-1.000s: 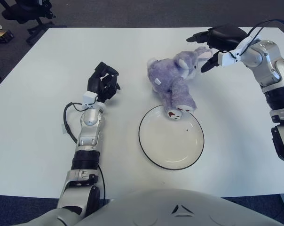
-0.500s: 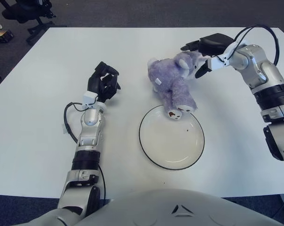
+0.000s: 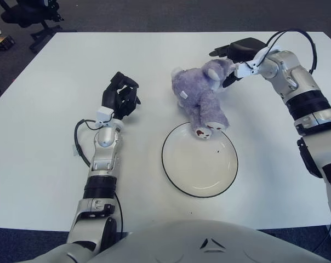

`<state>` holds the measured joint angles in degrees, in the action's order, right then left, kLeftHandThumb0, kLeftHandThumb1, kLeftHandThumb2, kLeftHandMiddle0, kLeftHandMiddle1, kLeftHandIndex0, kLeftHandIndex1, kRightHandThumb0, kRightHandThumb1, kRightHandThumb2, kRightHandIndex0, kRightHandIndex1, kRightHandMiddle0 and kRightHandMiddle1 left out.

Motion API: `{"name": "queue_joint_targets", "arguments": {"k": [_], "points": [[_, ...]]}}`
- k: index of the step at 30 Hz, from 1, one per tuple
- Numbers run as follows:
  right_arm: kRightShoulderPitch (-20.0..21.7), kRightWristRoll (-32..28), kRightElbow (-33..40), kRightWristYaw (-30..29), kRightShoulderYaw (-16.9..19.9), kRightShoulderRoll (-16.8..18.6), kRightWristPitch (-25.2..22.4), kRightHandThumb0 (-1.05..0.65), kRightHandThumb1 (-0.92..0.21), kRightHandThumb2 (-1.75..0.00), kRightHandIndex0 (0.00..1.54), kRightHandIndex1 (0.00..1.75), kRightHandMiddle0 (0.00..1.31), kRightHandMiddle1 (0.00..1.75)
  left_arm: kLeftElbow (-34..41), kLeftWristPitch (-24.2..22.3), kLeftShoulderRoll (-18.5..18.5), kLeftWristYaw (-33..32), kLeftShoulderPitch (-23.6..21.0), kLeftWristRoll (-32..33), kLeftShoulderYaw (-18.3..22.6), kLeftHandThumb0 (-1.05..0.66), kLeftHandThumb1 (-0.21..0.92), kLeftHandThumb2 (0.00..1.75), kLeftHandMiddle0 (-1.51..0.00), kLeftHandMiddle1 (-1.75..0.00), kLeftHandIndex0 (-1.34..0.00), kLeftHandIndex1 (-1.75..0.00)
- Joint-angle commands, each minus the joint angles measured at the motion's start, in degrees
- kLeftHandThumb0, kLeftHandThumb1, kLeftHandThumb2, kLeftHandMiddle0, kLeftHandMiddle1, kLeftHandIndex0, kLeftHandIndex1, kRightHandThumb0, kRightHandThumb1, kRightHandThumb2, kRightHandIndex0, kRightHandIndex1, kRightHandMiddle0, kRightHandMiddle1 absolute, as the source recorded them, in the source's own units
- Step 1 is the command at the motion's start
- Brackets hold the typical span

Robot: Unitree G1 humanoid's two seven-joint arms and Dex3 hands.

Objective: Put the doll into the plate.

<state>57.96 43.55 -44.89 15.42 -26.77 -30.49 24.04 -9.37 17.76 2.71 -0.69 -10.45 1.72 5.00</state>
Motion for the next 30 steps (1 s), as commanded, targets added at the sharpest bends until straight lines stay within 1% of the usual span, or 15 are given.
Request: {"name": "queue_joint_targets", "arguments": {"k": [1,9,13,21,30], "points": [[2.03,-0.09,-1.86,-0.65,-0.51,0.32,1.12,-0.63,-0.82,0.00,0.38,0.01,0.38,0.00,-1.92,-0.23,-1.34,-0.45,3.48,-0.03,-0.29,-0.26,0.92,0.45,-0.90,-1.75,-0.53,-1.75],[2.58,0.20,-5.44,-2.20,-1.42,1.49,3.02,-0.63,-0.81,0.00,0.38,0.00,0.38,0.00,-1.92,-0.04,-1.37,-0.51,3.52,-0.02,-0.36,-0.26,0.92,0.45,-0.90,-1.75,-0.53,-1.75],[2.69,0.92,-8.13,-3.53,-2.71,2.88,3.19,-0.63,-0.81,0.00,0.39,0.00,0.38,0.00,-1.98,0.13,-1.42,-0.51,3.52,0.02,-0.36,-0.26,0.92,0.45,-0.90,-1.75,-0.53,-1.75],[2.33,1.61,-11.25,-6.26,-4.56,4.30,3.20,-0.64,-0.80,0.00,0.39,0.00,0.38,0.00,-2.02,0.29,-1.43,-0.46,3.52,0.12,-0.34,-0.26,0.92,0.45,-0.90,-1.75,-0.53,-1.75],[1.28,0.01,-11.83,-5.87,-4.82,4.41,3.69,-0.65,-0.80,0.00,0.40,0.00,0.39,0.00,-1.33,0.24,-1.53,-0.52,3.94,0.06,-0.46,-0.26,0.92,0.45,-0.90,-1.75,-0.53,-1.75]]}}
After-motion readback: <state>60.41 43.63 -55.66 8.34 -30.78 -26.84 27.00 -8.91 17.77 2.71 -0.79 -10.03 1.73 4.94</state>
